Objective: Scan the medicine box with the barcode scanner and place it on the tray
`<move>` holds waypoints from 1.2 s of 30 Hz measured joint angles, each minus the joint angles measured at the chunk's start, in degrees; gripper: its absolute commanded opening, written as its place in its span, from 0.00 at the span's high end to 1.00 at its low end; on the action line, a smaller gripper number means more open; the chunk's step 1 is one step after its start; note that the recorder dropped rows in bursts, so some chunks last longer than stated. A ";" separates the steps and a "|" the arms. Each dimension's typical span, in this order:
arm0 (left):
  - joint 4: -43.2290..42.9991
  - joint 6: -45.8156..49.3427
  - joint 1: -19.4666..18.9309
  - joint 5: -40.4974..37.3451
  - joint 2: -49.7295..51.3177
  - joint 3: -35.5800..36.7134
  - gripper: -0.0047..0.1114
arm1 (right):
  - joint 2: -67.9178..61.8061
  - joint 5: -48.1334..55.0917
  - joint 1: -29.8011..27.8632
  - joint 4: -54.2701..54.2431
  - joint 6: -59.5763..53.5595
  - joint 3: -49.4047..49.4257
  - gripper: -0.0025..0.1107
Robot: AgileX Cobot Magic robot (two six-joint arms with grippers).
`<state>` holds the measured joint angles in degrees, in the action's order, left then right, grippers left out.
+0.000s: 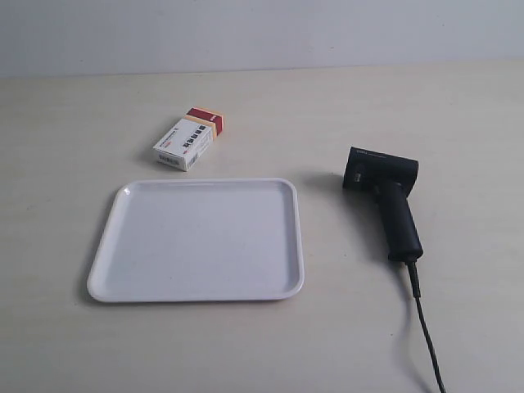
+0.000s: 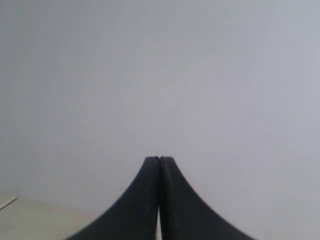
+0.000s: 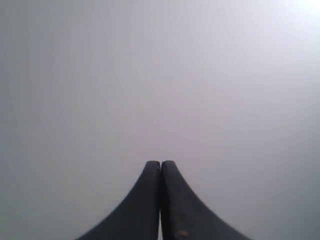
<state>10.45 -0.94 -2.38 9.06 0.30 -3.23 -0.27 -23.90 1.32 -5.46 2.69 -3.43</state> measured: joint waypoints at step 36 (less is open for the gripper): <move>23.00 22.81 14.99 -35.51 53.89 -48.46 0.95 | -19.01 37.37 28.78 2.42 2.52 -21.38 0.98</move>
<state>33.46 21.87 12.61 -26.45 54.19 -51.69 -19.29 13.48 30.10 -3.04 5.21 -24.81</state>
